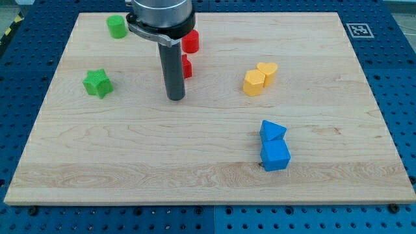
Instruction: Slide the red star to the bottom of the red circle
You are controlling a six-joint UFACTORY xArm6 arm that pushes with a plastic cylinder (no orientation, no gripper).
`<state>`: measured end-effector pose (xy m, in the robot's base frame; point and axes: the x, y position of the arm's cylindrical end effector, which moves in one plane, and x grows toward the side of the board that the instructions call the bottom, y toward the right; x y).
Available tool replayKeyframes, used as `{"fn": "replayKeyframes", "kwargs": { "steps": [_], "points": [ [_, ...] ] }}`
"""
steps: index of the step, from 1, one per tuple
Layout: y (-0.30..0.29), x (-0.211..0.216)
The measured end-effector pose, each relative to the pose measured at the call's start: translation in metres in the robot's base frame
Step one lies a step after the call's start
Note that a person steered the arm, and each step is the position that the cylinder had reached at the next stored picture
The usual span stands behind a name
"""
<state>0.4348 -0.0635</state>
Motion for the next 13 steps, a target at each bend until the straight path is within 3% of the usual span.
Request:
{"fn": "replayKeyframes", "kwargs": {
  "steps": [3,5,7,9,10,11,13],
  "points": [
    [0.0,-0.013],
    [0.0,-0.055],
    [-0.008,-0.047],
    [-0.013,-0.086],
    [-0.013,-0.084],
    [-0.014,-0.054],
    [-0.014,-0.053]
  ]
}}
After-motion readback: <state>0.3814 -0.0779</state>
